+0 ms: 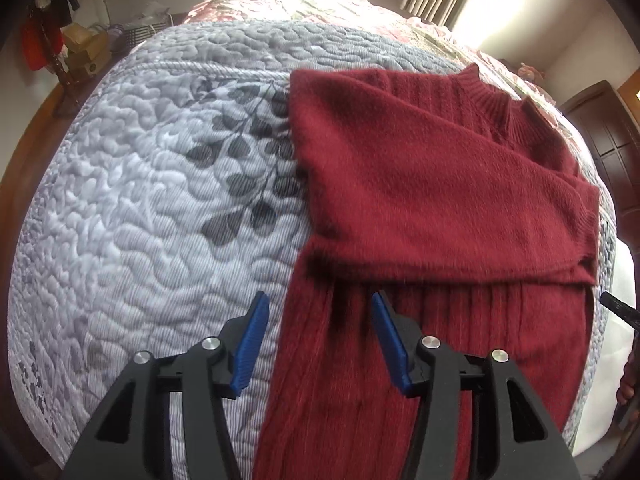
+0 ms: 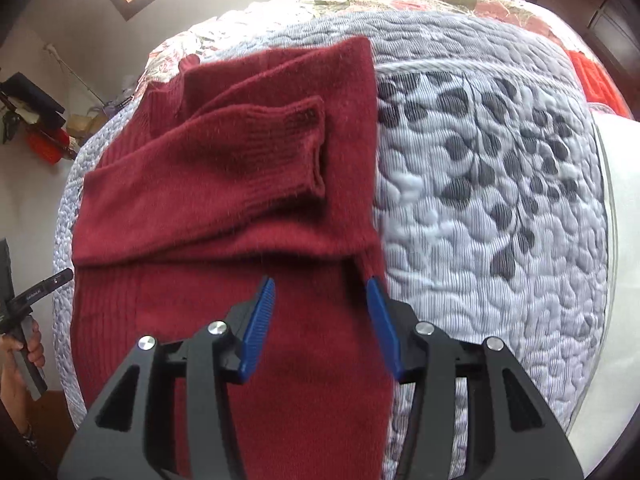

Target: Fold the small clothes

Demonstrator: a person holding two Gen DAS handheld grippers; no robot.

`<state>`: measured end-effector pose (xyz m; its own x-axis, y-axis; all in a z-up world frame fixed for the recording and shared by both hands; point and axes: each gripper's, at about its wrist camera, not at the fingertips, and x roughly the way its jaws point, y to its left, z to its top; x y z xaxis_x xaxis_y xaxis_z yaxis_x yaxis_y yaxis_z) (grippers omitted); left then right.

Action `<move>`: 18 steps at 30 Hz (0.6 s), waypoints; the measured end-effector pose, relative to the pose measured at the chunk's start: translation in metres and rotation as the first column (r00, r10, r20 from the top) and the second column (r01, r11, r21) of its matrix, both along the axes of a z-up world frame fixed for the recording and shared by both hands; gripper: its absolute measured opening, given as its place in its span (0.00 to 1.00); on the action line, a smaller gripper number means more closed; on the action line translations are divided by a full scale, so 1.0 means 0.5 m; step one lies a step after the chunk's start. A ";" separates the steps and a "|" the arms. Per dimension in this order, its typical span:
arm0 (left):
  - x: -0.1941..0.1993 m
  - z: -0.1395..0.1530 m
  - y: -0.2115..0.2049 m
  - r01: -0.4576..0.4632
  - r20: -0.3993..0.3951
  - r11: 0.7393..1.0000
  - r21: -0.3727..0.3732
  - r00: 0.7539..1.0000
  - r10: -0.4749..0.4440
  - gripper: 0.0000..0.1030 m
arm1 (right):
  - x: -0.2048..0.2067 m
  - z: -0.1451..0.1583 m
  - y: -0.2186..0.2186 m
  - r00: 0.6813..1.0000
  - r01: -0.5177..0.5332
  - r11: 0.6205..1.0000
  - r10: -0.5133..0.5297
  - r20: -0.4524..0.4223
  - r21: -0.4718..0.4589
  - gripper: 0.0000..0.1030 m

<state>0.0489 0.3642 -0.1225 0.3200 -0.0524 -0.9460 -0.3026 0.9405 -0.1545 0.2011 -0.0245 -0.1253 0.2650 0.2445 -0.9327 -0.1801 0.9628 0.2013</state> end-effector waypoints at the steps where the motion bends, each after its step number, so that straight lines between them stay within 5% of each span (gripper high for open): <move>1: -0.013 -0.002 -0.005 0.001 -0.007 1.000 0.008 1.000 0.000 0.52 | -0.020 -0.006 -0.005 1.000 0.001 1.000 -0.001 -0.006 -0.012 0.47; 9: -0.078 -0.036 -0.014 -0.010 -0.037 1.000 0.017 0.999 0.010 0.54 | -0.134 -0.033 -0.050 0.998 0.042 0.999 -0.043 -0.052 -0.021 0.50; 18: 0.068 -0.045 -0.032 0.045 -0.001 0.980 0.194 0.999 -0.045 0.54 | -0.180 -0.012 -0.089 0.995 0.083 0.997 -0.082 -0.048 0.006 0.50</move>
